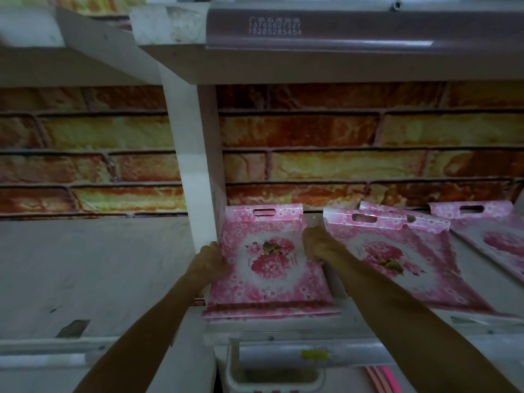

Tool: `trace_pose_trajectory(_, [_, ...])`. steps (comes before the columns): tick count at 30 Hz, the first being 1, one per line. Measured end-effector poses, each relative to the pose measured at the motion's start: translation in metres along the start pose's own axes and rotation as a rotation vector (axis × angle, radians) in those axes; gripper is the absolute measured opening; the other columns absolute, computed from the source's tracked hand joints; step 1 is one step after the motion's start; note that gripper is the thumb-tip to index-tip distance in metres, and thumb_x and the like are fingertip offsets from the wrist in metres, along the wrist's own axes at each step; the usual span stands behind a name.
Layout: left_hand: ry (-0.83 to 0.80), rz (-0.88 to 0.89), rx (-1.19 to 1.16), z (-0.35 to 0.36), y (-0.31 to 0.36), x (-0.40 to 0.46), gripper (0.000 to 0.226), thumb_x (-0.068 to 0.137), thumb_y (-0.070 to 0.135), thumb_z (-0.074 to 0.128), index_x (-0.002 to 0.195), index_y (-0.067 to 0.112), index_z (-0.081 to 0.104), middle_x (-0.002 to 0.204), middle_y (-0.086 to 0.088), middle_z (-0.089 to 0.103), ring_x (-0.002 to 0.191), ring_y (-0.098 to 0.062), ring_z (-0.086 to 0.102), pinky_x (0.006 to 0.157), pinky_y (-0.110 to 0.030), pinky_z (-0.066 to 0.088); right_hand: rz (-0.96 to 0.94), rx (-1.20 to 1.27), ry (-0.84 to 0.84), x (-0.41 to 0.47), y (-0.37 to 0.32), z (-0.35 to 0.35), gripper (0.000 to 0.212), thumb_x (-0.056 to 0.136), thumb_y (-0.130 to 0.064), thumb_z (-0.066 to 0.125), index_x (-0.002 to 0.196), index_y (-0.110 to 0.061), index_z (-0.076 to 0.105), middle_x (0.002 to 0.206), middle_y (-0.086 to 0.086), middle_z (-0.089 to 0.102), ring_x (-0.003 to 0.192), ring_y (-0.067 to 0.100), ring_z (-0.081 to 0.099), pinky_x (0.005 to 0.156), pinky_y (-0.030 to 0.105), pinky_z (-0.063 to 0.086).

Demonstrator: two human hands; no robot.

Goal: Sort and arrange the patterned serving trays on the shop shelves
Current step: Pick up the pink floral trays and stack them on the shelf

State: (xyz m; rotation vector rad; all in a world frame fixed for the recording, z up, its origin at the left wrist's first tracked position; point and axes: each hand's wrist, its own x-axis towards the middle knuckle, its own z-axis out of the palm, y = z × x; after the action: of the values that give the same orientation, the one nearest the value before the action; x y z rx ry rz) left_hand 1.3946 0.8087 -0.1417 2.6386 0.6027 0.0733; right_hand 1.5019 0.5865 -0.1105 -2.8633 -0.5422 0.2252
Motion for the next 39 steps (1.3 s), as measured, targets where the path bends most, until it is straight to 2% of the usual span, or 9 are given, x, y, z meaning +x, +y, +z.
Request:
trace_pose_trajectory(6, [-0.044,0.043,0.032,0.000,-0.001,-0.002,0.037,0.094,0.024,0.050,0.122,0.000,0.046,0.120,-0.018,0.057,0.106,-0.032,0.060,0.090,-0.039,0.053,-0.007,-0.160,-0.096,0.005,-0.002,0.000,0.014,0.093,0.002,0.051,0.081,0.006,0.056,0.096,0.021,0.060,0.091,0.024,0.057,0.053,0.023,0.040])
trace_pose_trajectory(8, [-0.057,0.046,0.062,-0.001,-0.001,-0.004,0.036,0.095,0.023,0.049,0.121,-0.001,0.048,0.119,-0.018,0.057,0.106,-0.032,0.060,0.089,-0.038,0.053,-0.009,-0.134,-0.073,0.006,0.000,-0.001,0.014,0.094,0.001,0.051,0.101,0.009,0.059,0.086,0.015,0.055,0.081,0.024,0.056,0.053,0.022,0.038])
trace_pose_trajectory(11, [-0.051,0.050,0.149,-0.004,0.001,-0.006,0.038,0.096,0.026,0.047,0.124,0.001,0.046,0.122,-0.017,0.056,0.109,-0.031,0.060,0.089,-0.038,0.051,-0.061,-0.071,-0.006,0.008,0.003,-0.007,0.018,0.094,-0.001,0.049,0.108,0.005,0.059,0.097,0.016,0.061,0.097,0.027,0.062,0.080,0.025,0.048])
trace_pose_trajectory(13, [-0.006,0.064,0.205,-0.006,0.003,-0.009,0.042,0.096,0.029,0.045,0.130,0.005,0.040,0.123,-0.015,0.053,0.111,-0.031,0.058,0.091,-0.039,0.049,-0.095,-0.009,0.079,0.008,0.005,-0.013,0.024,0.093,-0.006,0.049,0.111,0.002,0.063,0.113,0.017,0.064,0.104,0.030,0.063,0.078,0.027,0.049])
trace_pose_trajectory(16, [0.074,0.173,0.248,-0.007,0.008,-0.009,0.048,0.096,0.032,0.044,0.138,0.010,0.033,0.127,-0.014,0.050,0.113,-0.031,0.055,0.094,-0.044,0.050,-0.141,0.049,0.236,0.002,0.011,-0.026,0.024,0.092,-0.020,0.048,0.098,-0.005,0.066,0.103,0.020,0.066,0.094,0.036,0.066,0.079,0.036,0.056])
trace_pose_trajectory(21, [0.083,0.312,-0.094,-0.011,0.032,-0.013,0.037,0.096,0.033,0.051,0.127,0.012,0.050,0.119,-0.008,0.063,0.101,-0.021,0.060,0.089,-0.029,0.048,-0.160,0.174,0.427,-0.030,0.027,-0.051,0.022,0.087,-0.017,0.048,0.071,-0.025,0.060,0.076,0.008,0.066,0.072,0.030,0.062,0.057,0.031,0.047])
trace_pose_trajectory(27, [-0.069,0.305,-0.556,-0.002,0.072,-0.033,0.006,0.089,0.029,0.063,0.092,0.025,0.066,0.091,0.006,0.070,0.081,-0.014,0.066,0.074,-0.030,0.052,-0.166,0.195,0.714,-0.073,0.057,-0.064,0.019,0.095,-0.024,0.050,0.100,-0.017,0.066,0.081,0.005,0.072,0.077,0.030,0.065,0.060,0.029,0.039])
trace_pose_trajectory(33, [-0.379,0.277,-0.863,0.018,0.119,-0.048,0.009,0.094,0.009,0.057,0.101,0.004,0.057,0.087,-0.017,0.066,0.066,-0.027,0.064,0.060,-0.034,0.058,-0.192,0.239,0.881,-0.102,0.094,-0.062,0.014,0.095,-0.024,0.052,0.096,-0.019,0.065,0.077,-0.001,0.074,0.067,0.022,0.065,0.061,0.039,0.054])
trace_pose_trajectory(39, [-0.518,0.210,-0.859,0.042,0.167,-0.058,0.015,0.096,0.017,0.056,0.100,0.003,0.057,0.070,-0.010,0.063,0.059,-0.022,0.066,0.068,-0.038,0.061,-0.202,0.249,0.903,-0.109,0.141,-0.072,0.013,0.094,-0.028,0.050,0.094,-0.025,0.063,0.073,0.002,0.072,0.066,0.026,0.066,0.059,0.042,0.055])
